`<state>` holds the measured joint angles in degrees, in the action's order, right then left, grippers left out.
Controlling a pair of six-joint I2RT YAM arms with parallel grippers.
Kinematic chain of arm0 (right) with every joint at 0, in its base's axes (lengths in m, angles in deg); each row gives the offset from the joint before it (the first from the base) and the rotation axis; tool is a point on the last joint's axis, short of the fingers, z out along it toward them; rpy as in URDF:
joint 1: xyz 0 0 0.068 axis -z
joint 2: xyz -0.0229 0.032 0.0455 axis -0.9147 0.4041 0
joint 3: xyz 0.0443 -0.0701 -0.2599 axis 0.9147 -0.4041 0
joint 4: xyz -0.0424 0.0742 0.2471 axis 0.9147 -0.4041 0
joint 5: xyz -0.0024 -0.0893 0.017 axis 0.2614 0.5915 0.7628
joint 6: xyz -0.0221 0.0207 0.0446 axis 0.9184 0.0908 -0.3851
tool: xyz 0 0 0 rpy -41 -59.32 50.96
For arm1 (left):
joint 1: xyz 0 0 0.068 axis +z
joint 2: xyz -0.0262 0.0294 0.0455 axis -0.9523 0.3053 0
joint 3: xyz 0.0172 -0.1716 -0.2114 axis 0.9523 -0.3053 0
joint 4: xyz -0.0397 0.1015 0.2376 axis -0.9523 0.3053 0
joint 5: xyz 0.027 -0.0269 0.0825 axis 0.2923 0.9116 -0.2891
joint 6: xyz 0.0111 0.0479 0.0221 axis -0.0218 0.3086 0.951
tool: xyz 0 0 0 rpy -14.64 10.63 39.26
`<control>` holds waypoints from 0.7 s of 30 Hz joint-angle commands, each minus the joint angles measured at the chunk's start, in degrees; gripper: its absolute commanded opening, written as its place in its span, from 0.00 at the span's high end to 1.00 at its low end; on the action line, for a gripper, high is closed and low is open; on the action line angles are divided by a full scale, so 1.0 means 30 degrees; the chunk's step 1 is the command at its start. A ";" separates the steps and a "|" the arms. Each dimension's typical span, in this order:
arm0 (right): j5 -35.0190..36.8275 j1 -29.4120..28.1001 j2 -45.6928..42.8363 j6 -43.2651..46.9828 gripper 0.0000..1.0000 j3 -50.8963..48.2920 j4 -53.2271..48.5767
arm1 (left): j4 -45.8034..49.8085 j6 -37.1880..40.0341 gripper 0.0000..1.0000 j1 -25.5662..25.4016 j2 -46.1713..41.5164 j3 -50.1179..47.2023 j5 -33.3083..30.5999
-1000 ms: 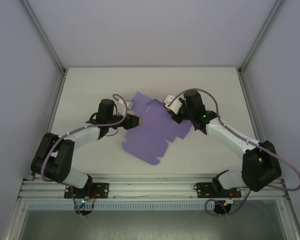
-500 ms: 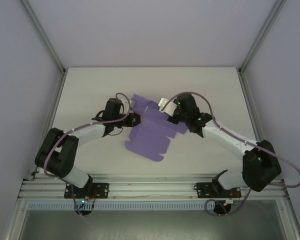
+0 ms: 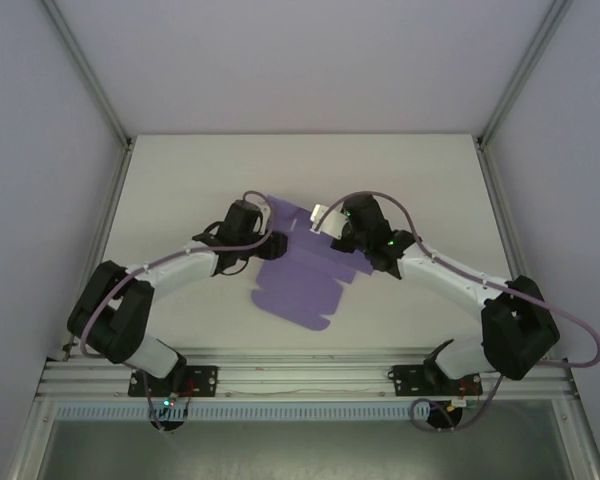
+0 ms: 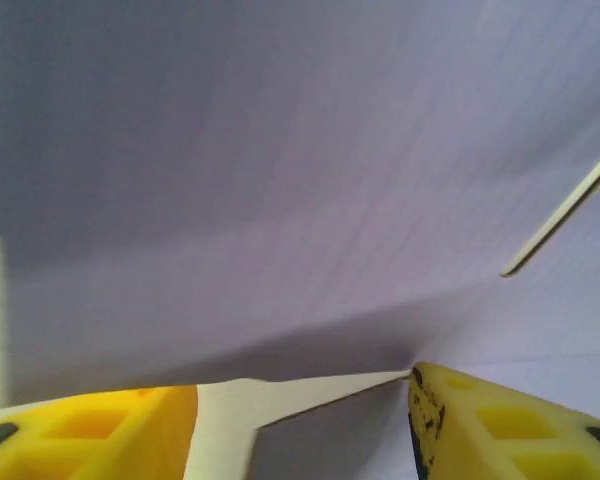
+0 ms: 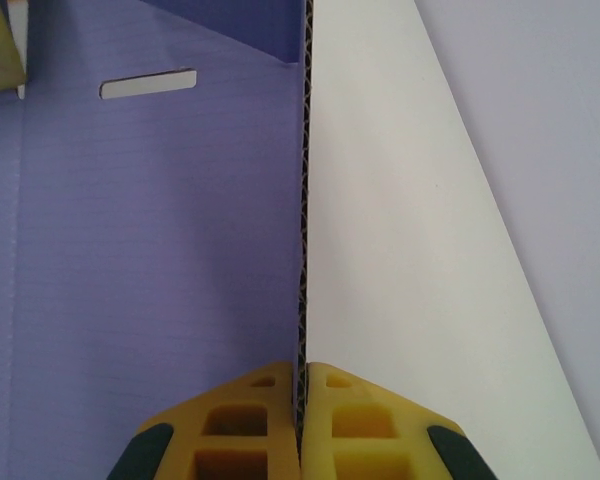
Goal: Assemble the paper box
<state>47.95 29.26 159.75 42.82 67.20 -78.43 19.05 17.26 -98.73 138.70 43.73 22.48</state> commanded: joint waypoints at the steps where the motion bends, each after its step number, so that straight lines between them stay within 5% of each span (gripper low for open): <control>1: -0.0511 0.0271 -0.0404 -0.0071 1.00 -0.0487 0.0645 | 0.0494 -0.0181 0.26 0.0575 -0.1536 -0.0716 -0.2843; 8: -0.1008 0.0442 -0.1002 -0.0179 1.00 -0.0549 0.0821 | -0.0484 -0.1330 0.19 0.4369 -0.3800 -0.3053 -0.0485; 13: -0.1606 0.0505 -0.1152 -0.0553 1.00 -0.0597 0.1375 | -0.1262 -0.0518 0.23 0.4208 -0.2529 -0.3129 0.3460; 21: -0.2302 0.0498 -0.1181 -0.1223 1.00 -0.0411 0.1585 | -0.4306 -0.0219 0.26 0.2839 -0.2199 -0.3611 0.5709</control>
<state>43.04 30.87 157.63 41.45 66.00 -76.15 12.51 15.75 -89.20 133.10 34.22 34.41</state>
